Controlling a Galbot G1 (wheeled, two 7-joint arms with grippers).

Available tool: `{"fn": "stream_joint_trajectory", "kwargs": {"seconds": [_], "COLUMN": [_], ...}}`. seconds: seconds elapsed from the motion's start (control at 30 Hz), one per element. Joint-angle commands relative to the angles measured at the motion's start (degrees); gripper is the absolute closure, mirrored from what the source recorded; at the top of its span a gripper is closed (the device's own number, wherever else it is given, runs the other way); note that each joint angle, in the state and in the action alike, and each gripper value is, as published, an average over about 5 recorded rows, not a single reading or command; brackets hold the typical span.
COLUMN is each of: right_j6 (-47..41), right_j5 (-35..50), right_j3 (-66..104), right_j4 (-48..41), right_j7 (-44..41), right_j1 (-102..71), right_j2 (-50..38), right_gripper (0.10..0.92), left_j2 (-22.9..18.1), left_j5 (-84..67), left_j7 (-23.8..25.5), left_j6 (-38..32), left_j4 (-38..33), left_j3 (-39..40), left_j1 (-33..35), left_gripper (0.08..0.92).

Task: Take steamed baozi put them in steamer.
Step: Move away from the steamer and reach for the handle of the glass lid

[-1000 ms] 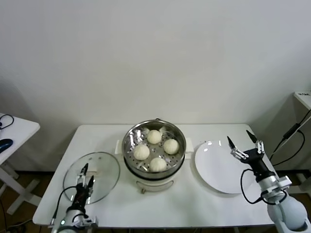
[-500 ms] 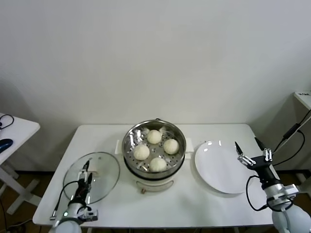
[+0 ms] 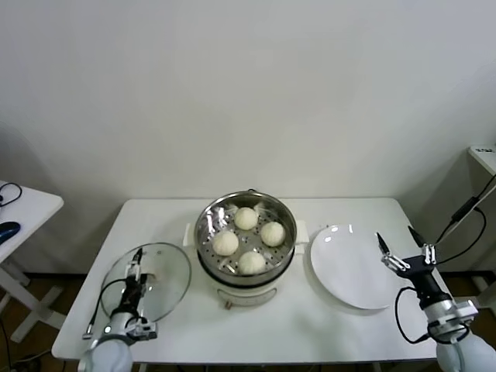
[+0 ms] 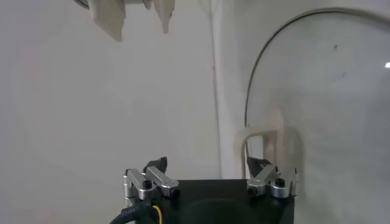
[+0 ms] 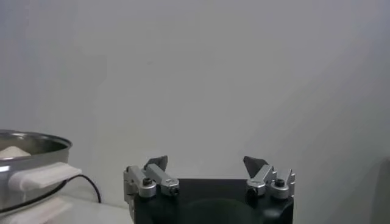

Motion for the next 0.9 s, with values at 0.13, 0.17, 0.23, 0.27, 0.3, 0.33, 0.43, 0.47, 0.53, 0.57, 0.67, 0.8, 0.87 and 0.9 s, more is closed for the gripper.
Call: {"fn": "stream_joint_trajectory", "kwargs": {"seconds": [0.13, 0.17, 0.23, 0.27, 0.3, 0.33, 0.43, 0.47, 0.53, 0.57, 0.67, 0.8, 0.87, 0.9], "right_j6": [0.1, 0.14, 0.21, 0.23, 0.24, 0.25, 0.31, 0.34, 0.41, 0.46, 0.63, 0.83, 0.94, 0.98], "right_j5": [-0.37, -0.52, -0.82, -0.9, -0.94, -0.98, -1.11, -1.15, -1.24, -1.28, -1.44, -1.82, -2.02, -2.09], "right_j3": [0.21, 0.17, 0.09, 0.05, 0.02, -0.01, -0.05, -0.05, -0.02, 0.0, 0.05, 0.05, 0.04, 0.04], "right_j4": [-0.68, -0.77, -0.91, -0.96, -0.99, -1.02, -1.09, -1.12, -1.21, -1.27, -1.45, -1.56, -1.63, -1.67], "right_j7": [-0.77, -0.86, -1.03, -1.09, -1.16, -1.23, -1.48, -1.56, -1.75, -1.83, -2.04, -2.25, -2.36, -2.43], "right_j1": [-0.03, -0.02, 0.0, 0.0, 0.0, -0.01, -0.09, -0.11, -0.15, -0.16, -0.15, -0.21, -0.24, -0.25], "right_j2": [0.49, 0.57, 0.74, 0.83, 0.93, 1.04, 1.34, 1.41, 1.54, 1.61, 1.84, 2.13, 2.29, 2.36], "right_gripper": [0.203, 0.203, 0.203, 0.203, 0.203, 0.203, 0.203, 0.203, 0.203, 0.203, 0.203, 0.203, 0.203, 0.203], "left_j2": [0.05, 0.02, -0.02, -0.03, -0.03, -0.01, 0.03, 0.04, 0.04, 0.04, 0.02, 0.0, 0.0, 0.0], "left_j5": [-0.58, -0.65, -0.84, -0.96, -1.06, -1.18, -1.53, -1.6, -1.65, -1.61, -1.58, -1.62, -1.68, -1.7], "left_j7": [-0.82, -0.94, -1.12, -1.19, -1.23, -1.23, -1.23, -1.23, -1.15, -1.07, -0.84, -0.5, -0.43, -0.42], "left_j6": [0.01, 0.02, 0.05, 0.07, 0.0, -0.09, -0.36, -0.4, -0.54, -0.65, -0.88, -0.99, -1.01, -1.02], "left_j4": [4.39, 4.64, 5.04, 5.17, 5.26, 5.3, 5.3, 5.3, 5.34, 5.38, 5.54, 5.88, 6.1, 6.2], "left_j3": [-0.04, -0.07, -0.11, -0.13, -0.15, -0.15, -0.14, -0.13, -0.11, -0.1, -0.06, -0.06, -0.08, -0.09], "left_j1": [-2.84, -3.01, -3.34, -3.47, -3.59, -3.65, -3.67, -3.63, -3.57, -3.54, -3.53, -3.73, -3.87, -3.93], "left_gripper": [0.177, 0.177, 0.177, 0.177, 0.177, 0.177, 0.18, 0.185, 0.213, 0.235, 0.316, 0.438, 0.49, 0.524]}}
